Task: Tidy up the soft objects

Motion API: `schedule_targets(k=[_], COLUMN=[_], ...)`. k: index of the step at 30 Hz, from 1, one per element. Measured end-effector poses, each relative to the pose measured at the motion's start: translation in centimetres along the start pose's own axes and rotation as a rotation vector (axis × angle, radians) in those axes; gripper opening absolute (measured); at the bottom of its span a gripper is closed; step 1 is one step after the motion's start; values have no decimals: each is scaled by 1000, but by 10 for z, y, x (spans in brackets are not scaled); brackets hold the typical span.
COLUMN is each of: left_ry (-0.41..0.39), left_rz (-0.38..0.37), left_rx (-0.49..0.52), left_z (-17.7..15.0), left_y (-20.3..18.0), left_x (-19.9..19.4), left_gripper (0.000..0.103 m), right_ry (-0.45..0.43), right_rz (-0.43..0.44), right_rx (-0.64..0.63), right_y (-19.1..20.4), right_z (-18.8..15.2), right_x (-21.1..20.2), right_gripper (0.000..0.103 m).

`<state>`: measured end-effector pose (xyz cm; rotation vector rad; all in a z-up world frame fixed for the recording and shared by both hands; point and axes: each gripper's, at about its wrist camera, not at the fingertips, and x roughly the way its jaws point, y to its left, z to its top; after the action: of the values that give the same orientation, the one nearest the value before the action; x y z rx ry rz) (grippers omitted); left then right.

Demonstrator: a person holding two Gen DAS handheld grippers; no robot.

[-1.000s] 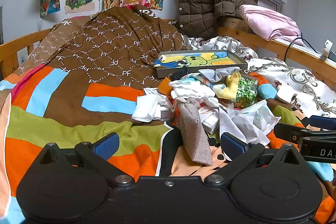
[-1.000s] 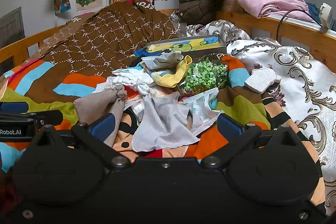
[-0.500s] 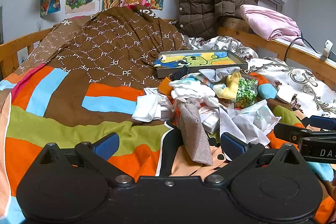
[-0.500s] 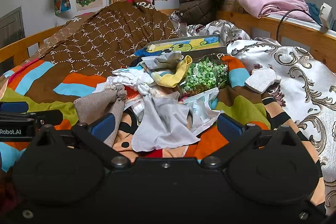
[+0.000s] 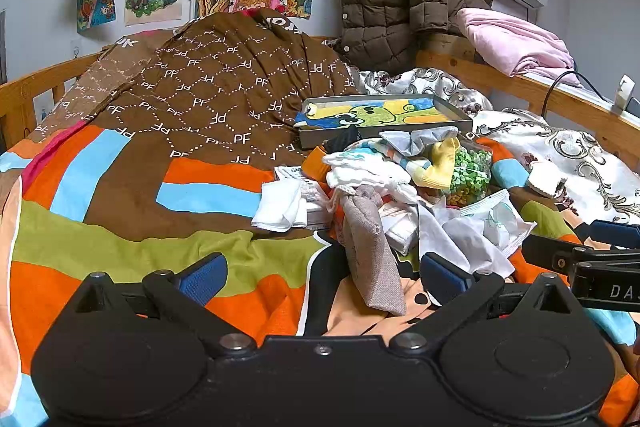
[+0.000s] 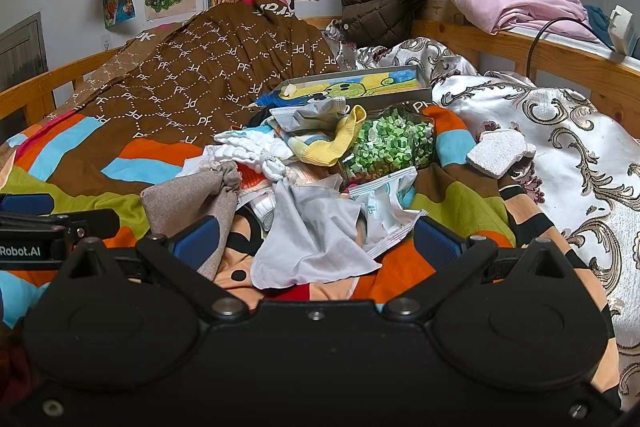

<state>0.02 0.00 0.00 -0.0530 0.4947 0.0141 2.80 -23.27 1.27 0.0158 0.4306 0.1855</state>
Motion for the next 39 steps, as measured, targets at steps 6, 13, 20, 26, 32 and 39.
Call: schedule_targets(k=[6,13,20,26,32,39], left_ry=[0,1,3,25,50,86], left_rz=[0,0,10,22,-26,-62], left_rx=[0,0,1,-6,20,7], left_z=[0,0,1,2,6,11], left_y=[0,0,0,2,-2,-4], left_x=[0,0,0,13,24,42], left_gripper=[102,102,102,102,100,91], right_ry=[0,1,1,-4,2,56], right_rz=[0,0,-1,-8,-28,11], right_rx=[0,-1,-1,-3,-79,-221], right_y=[0,0,0,-4,-2,11], right_z=[0,0,0,0,2,1], right_x=[0,0,0,3,17,41], right_gripper=[103,102,103,103,102,102])
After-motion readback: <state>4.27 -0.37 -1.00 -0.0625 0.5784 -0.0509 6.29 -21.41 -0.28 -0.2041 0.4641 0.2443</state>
